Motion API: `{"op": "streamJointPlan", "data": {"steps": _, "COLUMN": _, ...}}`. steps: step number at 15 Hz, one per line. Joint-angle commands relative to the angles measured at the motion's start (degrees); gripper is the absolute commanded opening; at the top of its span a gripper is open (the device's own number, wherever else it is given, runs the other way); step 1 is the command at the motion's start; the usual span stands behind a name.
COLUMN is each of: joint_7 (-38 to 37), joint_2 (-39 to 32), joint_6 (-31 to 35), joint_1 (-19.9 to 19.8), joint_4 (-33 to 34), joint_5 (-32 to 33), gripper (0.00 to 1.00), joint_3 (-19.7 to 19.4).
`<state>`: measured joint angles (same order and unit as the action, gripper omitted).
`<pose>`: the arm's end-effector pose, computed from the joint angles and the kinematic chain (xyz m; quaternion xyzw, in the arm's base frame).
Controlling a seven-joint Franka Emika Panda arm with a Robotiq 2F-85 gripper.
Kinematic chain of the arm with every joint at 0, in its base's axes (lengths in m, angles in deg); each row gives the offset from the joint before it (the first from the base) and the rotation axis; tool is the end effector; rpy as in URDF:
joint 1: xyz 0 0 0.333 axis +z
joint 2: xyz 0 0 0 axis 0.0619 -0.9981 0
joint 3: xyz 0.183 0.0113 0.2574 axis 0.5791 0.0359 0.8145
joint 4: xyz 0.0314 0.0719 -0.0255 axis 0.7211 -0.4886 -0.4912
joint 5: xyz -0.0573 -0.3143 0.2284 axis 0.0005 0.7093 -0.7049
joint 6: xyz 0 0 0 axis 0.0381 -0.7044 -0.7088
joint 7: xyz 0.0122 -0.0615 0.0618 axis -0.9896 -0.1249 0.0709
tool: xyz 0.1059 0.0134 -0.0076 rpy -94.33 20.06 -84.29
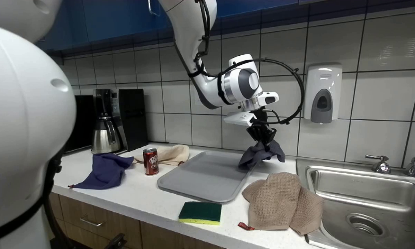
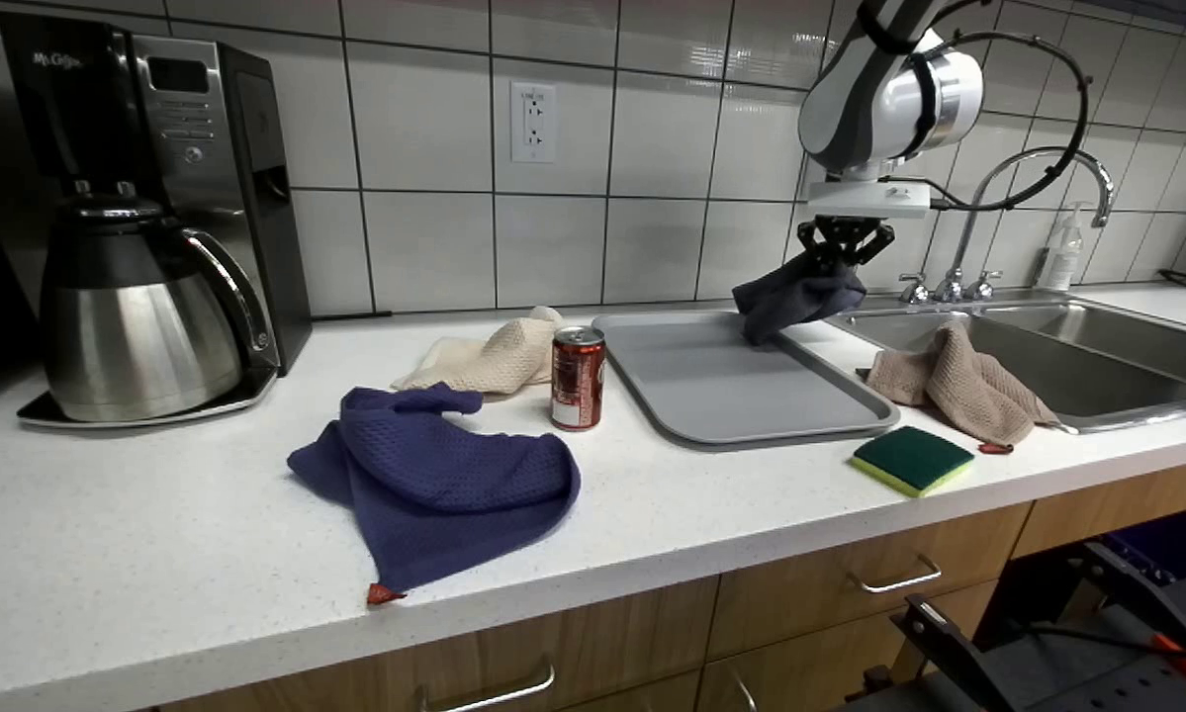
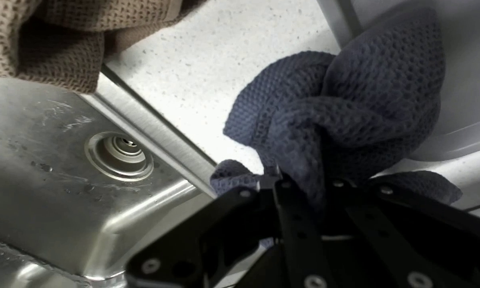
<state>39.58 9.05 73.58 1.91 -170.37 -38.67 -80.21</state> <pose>0.6169 -0.1691 0.2781 0.9401 -0.2878 0.1556 0.0952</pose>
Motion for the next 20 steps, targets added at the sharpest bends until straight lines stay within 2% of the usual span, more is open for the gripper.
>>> {"op": "streamJointPlan", "data": {"steps": 1, "joint_7": -3.38, "joint_2": 1.77, "joint_6": 0.23, "joint_1": -0.37, "joint_4": -0.68, "joint_5": 2.42, "gripper": 0.03, "joint_3": -1.36}}
{"op": "streamJointPlan", "data": {"steps": 13, "joint_7": -8.57, "joint_2": 1.88, "joint_6": -0.01, "joint_1": -0.31, "joint_4": 0.02, "joint_5": 4.88, "gripper": 0.03, "joint_3": -6.67}}
{"op": "streamJointPlan", "data": {"steps": 20, "joint_7": -12.07, "joint_2": 1.58, "joint_6": -0.42, "joint_1": 0.31, "joint_4": 0.53, "joint_5": 7.93, "gripper": 0.03, "joint_3": -7.98}}
